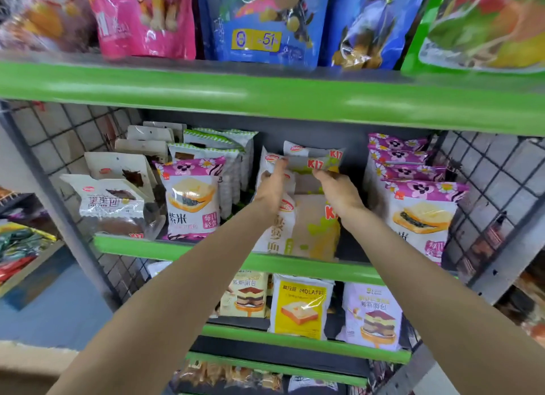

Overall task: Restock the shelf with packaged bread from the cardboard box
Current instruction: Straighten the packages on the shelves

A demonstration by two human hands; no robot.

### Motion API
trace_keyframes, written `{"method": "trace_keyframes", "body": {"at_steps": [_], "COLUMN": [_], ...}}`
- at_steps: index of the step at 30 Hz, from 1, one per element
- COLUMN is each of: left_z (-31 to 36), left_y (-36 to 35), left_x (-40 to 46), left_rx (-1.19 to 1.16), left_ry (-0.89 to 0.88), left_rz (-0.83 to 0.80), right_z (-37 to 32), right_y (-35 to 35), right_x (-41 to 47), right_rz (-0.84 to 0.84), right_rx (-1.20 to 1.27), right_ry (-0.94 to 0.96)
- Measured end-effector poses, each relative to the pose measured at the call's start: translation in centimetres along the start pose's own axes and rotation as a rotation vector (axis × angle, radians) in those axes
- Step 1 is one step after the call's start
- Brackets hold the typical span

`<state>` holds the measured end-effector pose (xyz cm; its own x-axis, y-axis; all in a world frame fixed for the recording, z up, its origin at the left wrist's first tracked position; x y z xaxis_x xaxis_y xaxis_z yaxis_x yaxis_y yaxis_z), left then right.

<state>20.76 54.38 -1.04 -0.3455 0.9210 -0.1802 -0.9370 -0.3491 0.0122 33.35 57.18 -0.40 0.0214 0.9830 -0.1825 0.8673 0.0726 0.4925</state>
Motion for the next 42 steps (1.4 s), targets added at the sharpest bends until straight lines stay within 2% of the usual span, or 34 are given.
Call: {"method": "trace_keyframes", "body": {"at_steps": [3, 7, 9, 13, 17, 21, 22, 24, 26, 27, 29, 31, 37, 42], "left_z": [-0.1, 2.4, 3.0, 2.8, 2.5, 3.6, 4.1, 5.3, 5.9, 5.6, 4.1, 2.7, 1.5, 1.5], "left_y": [1.2, 1.6, 1.2, 0.9, 2.1, 2.5, 2.2, 1.3, -0.4, -1.5, -2.9, -3.2, -2.4, -2.1], "left_x": [2.3, 2.7, 3.3, 4.1, 5.4, 5.3, 5.1, 4.0, 2.7, 2.1, 1.5, 1.7, 2.5, 2.8], "left_rx": [-0.159, -0.209, -0.224, -0.266, -0.114, 0.146, 0.274, 0.745, 1.161, 1.249, 1.337, 1.415, 1.472, 1.458], "left_ry": [0.048, -0.013, -0.012, 0.054, 0.076, 0.018, -0.025, -0.187, -0.417, -0.475, -0.46, -0.397, -0.384, -0.446], "left_rz": [-0.002, -0.061, -0.11, -0.168, -0.134, -0.218, -0.247, -0.235, -0.155, -0.164, -0.225, -0.284, -0.295, -0.233], "right_z": [0.1, -1.3, -1.8, -2.0, -1.6, -1.2, -1.1, -0.9, -1.0, -1.0, -0.7, 0.1, 0.6, 0.8], "right_y": [0.1, 0.8, 0.9, 0.7, -0.5, -0.8, -0.9, -1.0, -0.1, 0.6, 1.7, 1.9, 0.4, 0.6], "right_x": [0.5, -0.4, 0.3, 1.8, 1.8, 1.9, 2.0, 2.5, 3.4, 3.9, 4.6, 5.1, 6.8, 7.3], "right_rz": [0.059, 0.338, 0.289, 0.06, 0.087, 0.128, 0.138, 0.175, 0.203, 0.199, 0.109, 0.026, -0.175, -0.209], "right_rx": [-0.312, -0.687, -0.739, -0.564, -0.52, -0.376, -0.352, -0.258, -0.042, 0.121, 0.459, 0.617, 0.773, 0.789], "right_ry": [0.101, 0.285, 0.318, 0.16, 0.199, 0.212, 0.211, 0.186, 0.102, 0.021, -0.171, -0.286, -0.27, -0.234]}}
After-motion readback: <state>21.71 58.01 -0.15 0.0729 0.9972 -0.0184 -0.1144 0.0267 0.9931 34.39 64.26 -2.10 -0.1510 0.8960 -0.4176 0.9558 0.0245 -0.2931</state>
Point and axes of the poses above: each hand's wrist, its own x-axis towards the middle knuckle, its own y-axis out of the back of the hand, z = x × y, the point moved 2 cm from there along x, towards the middle knuckle, and after that the axes turned 6 degrees about -y, right-handed, at the moved point
